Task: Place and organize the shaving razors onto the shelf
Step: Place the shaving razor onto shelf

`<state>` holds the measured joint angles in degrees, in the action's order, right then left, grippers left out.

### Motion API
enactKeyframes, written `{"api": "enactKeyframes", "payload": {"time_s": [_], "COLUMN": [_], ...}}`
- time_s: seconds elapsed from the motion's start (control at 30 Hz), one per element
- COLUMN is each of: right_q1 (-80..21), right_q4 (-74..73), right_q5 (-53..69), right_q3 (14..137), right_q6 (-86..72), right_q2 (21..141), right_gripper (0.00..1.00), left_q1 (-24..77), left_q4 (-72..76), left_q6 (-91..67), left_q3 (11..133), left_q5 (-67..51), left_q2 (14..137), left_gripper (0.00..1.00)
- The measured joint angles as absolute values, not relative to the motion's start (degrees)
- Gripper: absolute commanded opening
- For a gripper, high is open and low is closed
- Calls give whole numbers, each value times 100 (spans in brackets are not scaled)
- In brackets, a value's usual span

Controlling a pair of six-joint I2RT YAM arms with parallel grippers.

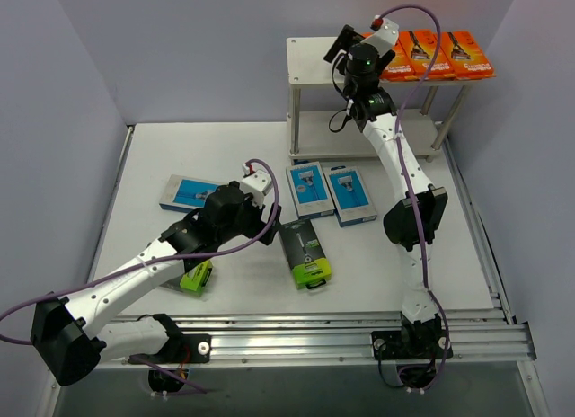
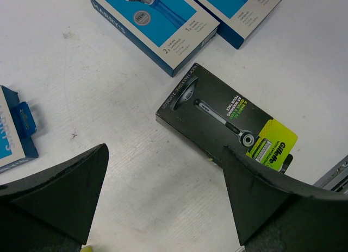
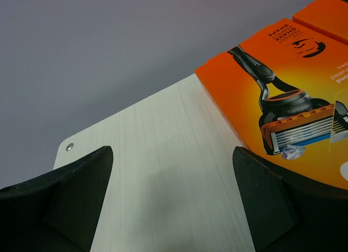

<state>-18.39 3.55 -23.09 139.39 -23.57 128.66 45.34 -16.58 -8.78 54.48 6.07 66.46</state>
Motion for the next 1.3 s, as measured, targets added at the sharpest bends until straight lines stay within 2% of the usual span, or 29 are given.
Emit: {"api": "enactKeyframes", "payload": {"time_s": [0.8,1.07,1.3], "right_q1": [-1957,-2189,-2558], "right_q4": [958,838,705], "right_q5": [-1815,-1396,-1079], "right_q3": [12501,11297,9793], "right_q6": [-2235,-2340,-2377], "right_q2": [12029,11061,9734], "right_gripper": [86,86,86], "left_q1": [4200,4091,3857], "left_q4": [-1656,-1656,-1658], "left_q6": [-871,-757,-572], "left_q3": [5459,5459,5459], "left_q5": [679,1114,1675], "left_q2": [6508,6206,6014], "left_gripper": [94,94,94]}}
